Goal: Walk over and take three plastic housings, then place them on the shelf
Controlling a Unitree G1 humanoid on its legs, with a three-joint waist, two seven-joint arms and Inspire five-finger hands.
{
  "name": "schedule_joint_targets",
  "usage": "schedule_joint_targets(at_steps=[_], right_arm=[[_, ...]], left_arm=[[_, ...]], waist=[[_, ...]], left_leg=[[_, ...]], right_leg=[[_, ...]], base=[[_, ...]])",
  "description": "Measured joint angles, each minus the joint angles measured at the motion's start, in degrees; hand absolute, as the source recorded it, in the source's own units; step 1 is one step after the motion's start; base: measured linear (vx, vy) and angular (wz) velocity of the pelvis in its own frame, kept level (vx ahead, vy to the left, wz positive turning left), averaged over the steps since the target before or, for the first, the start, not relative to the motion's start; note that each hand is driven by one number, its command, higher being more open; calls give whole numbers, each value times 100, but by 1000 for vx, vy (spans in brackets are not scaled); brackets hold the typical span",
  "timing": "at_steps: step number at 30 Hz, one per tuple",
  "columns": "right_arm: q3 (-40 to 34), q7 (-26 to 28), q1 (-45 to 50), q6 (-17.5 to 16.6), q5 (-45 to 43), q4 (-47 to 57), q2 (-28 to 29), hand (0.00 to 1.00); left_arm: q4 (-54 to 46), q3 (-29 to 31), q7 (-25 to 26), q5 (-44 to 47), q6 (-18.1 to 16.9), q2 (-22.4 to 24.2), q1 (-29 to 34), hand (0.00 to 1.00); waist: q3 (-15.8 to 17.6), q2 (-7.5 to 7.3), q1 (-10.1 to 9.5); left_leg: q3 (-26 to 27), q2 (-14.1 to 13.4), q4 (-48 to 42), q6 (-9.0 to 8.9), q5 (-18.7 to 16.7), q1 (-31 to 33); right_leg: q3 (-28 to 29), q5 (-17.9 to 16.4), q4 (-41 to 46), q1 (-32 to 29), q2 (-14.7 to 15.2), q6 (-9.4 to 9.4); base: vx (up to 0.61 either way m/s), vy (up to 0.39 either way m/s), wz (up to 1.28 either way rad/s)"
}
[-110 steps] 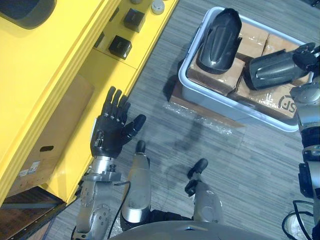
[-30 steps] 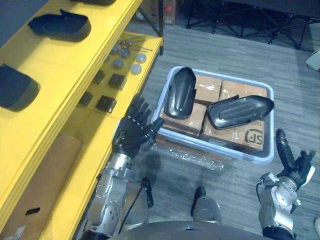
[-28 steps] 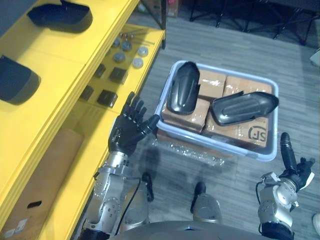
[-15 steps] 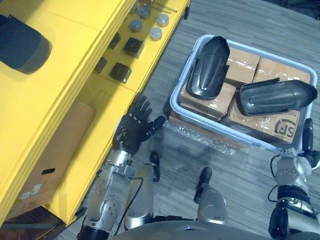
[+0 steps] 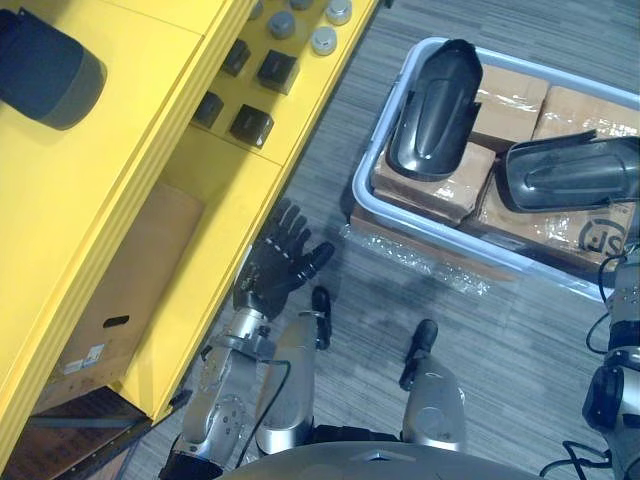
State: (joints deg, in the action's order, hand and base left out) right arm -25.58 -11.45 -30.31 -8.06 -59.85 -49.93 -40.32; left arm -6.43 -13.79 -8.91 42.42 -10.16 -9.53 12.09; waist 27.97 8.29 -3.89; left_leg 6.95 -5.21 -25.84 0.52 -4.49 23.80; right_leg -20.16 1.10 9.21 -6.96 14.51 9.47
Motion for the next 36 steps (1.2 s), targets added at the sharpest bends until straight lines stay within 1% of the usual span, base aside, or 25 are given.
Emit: schedule_joint_targets(at_steps=[1,3,6,7,9,11,17,19,21,23,25,26,29,35,36], right_arm=[[70,223,0,0,-26,5,0,100],[223,492,-4,-5,29,30,2,100],[339,764,41,25,103,188,35,100],[367,793,81,36,113,269,41,100],[379,837,323,47,330,744,223,100],[382,834,493,52,319,990,377,100],[378,705,730,27,318,1056,942,100],[384,672,730,28,326,1152,978,100],[384,568,730,26,347,1198,978,100],[409,385,726,25,565,1198,979,100],[453,-46,679,33,704,1199,979,100],[453,-428,650,47,746,1196,979,100],[442,-843,627,85,729,1165,979,100],[433,-1142,74,186,485,486,822,100],[436,-1183,-54,249,419,293,739,100]], left_arm=[[25,-18,-1,0,0,0,7,100],[27,-19,-23,0,-14,2,77,100],[27,-25,-73,0,-25,2,194,100],[27,-25,-87,0,-26,2,200,100],[27,-21,-101,-1,-71,2,198,100],[22,-21,-116,-3,-90,2,191,100],[25,-124,-69,-16,-98,-1,187,100],[26,-126,-18,-16,-98,-2,183,100],[30,-141,28,-16,-99,-3,181,100],[41,-165,50,-16,-100,-7,184,100],[96,-176,83,-16,-114,-8,175,100],[158,-205,118,-14,-120,-16,174,100],[185,-306,142,-14,-120,-61,179,100],[221,-586,148,-14,-126,-59,173,100],[256,-626,147,-14,-127,-56,171,100]], waist=[[-2,3,-30],[-3,24,-52],[-1,31,-54],[-1,31,-53],[1,27,-37],[2,26,-34],[31,-20,17],[52,-53,25],[56,-60,22],[56,-60,5],[56,-62,-9],[52,-71,-20],[54,-84,-41],[50,-90,-18],[50,-90,-21]], left_leg=[[1,19,59,-2,40,-38],[-18,43,131,-8,85,-76],[-7,56,198,-19,109,-136],[-4,60,214,-19,119,-150],[10,44,242,-33,129,-195],[42,32,265,-38,133,-249],[83,-4,310,-52,163,-279],[114,-13,329,-53,162,-305],[124,-14,352,-53,163,-318],[132,-9,408,-64,184,-337],[131,-13,426,-67,203,-349],[134,-9,447,-68,237,-367],[136,10,548,-72,295,-420],[103,41,658,-70,396,-447],[89,56,706,-67,438,-451]], right_leg=[[-4,-6,14,5,15,-10],[-26,-31,67,2,36,-31],[-16,-49,87,16,48,-40],[-14,-50,88,20,51,-41],[3,-71,125,24,44,-59],[26,-90,162,28,45,-77],[79,-90,165,15,18,-85],[120,-86,166,15,17,-82],[135,-86,166,13,16,-82],[141,-85,165,2,18,-81],[140,-84,165,0,12,-82],[143,-84,165,2,13,-82],[142,-84,165,9,22,-83],[102,-82,180,12,34,-86],[81,-81,181,11,42,-86]], base=[[-13,-16,8],[-8,-12,7],[-4,-3,1],[0,0,0],[-19,-2,-4],[-18,-3,-6],[-14,2,-4],[-22,13,-8],[-11,7,-3],[0,0,0],[0,0,0],[0,0,0],[0,0,0],[-22,4,4],[-29,7,9]])
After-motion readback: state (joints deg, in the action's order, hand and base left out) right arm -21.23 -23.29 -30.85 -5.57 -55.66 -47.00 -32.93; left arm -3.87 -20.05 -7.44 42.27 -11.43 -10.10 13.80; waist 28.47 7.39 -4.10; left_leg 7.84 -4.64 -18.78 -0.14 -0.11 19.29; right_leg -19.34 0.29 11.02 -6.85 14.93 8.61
